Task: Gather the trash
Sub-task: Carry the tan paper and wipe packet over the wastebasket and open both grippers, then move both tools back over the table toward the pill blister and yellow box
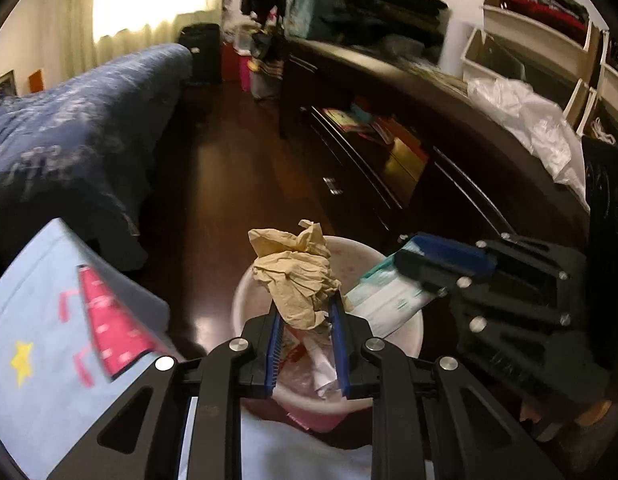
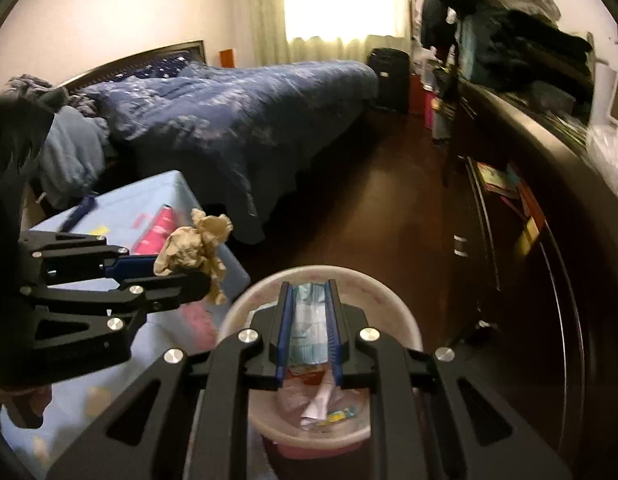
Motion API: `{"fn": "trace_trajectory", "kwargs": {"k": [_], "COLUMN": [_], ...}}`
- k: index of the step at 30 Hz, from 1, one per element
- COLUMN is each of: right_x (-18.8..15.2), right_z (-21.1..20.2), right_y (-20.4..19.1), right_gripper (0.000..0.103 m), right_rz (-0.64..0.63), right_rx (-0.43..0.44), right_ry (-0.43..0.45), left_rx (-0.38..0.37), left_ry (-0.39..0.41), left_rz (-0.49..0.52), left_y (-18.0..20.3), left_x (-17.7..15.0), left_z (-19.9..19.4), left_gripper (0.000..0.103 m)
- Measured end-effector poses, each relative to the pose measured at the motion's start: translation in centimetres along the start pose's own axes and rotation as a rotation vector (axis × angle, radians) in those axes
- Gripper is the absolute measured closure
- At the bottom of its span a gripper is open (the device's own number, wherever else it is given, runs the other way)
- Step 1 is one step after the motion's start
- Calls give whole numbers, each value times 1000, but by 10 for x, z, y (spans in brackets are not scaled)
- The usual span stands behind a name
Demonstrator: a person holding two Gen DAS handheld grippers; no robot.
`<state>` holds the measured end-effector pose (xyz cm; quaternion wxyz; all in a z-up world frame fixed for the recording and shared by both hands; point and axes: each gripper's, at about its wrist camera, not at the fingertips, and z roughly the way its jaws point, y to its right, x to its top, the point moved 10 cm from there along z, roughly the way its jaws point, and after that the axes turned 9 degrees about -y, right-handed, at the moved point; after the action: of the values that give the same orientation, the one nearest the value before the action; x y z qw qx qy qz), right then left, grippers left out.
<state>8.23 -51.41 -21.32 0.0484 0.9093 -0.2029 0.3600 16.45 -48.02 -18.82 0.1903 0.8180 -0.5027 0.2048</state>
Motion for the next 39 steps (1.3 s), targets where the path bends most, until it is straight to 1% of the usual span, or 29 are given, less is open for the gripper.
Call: {"fn": "trace_trajectory", "kwargs": {"k": [5, 6, 7, 8, 9, 11, 13, 14, 19, 21, 23, 24, 25, 26, 28, 29, 31, 32, 33, 34, 37, 39], "right_x": [-7, -8, -9, -10, -10, -11, -12, -12, -12, -10, -6, -3, 0, 4, 11, 15, 19, 21, 23, 24, 24, 23], "right_z": [18, 20, 22, 23, 23, 22, 21, 19, 5, -2, -10, -15, -19, -25, -35, -41, -49, -51, -54, -56, -58, -57], "right_y": [18, 22, 24, 28, 30, 34, 38, 41, 46, 42, 33, 23, 13, -6, -33, -56, -91, -104, -121, -136, -180, -208], "right_gripper": [84, 83, 80, 76, 68, 67, 65, 65, 63, 63, 63, 62, 57, 55, 49, 48, 43, 41, 39, 37, 34, 34], "right_rz": [24, 22, 22, 25, 31, 47, 62, 70, 97, 100, 92, 79, 63, 32, -14, -56, -114, -136, -166, -191, -281, -330], "right_rx": [-31, -39, -44, -50, -50, -47, -41, -41, -31, -21, 4, 19, 37, 69, 101, 126, 173, 192, 215, 231, 264, 286], "right_ry": [-17, -16, -15, -15, -11, -9, -5, -2, 17, 31, 46, 53, 60, 77, 100, 114, 127, 129, 129, 127, 115, 104], "left_rx": [14, 12, 10, 13, 14, 20, 17, 21, 44, 63, 98, 112, 132, 153, 226, 247, 323, 359, 388, 433, 508, 553], "left_ry": [-52, -56, -58, -61, -59, -53, -49, -47, -28, -7, 20, 33, 50, 63, 103, 119, 161, 174, 182, 191, 169, 121], "left_rz": [14, 12, 10, 8, 6, 1, -5, -7, -11, -21, -49, -63, -80, -94, -148, -168, -230, -257, -278, -308, -355, -378], "left_y": [6, 6, 7, 7, 4, 3, 2, 1, -6, -15, -31, -39, -49, -58, -88, -99, -134, -150, -162, -180, -218, -242], "left_x": [7, 8, 9, 10, 6, 7, 9, 9, 7, 3, -4, -8, -14, -19, -38, -46, -74, -88, -100, -119, -159, -191], "left_z": [27, 30, 32, 35, 32, 33, 34, 34, 24, 11, -11, -21, -36, -48, -84, -98, -138, -155, -167, -186, -212, -221], "left_gripper": [80, 77, 72, 59, 48, 39, 33, 29, 28, 28, 28, 28, 28, 28, 27, 24, 18, 11, 7, 6, 4, 4]}}
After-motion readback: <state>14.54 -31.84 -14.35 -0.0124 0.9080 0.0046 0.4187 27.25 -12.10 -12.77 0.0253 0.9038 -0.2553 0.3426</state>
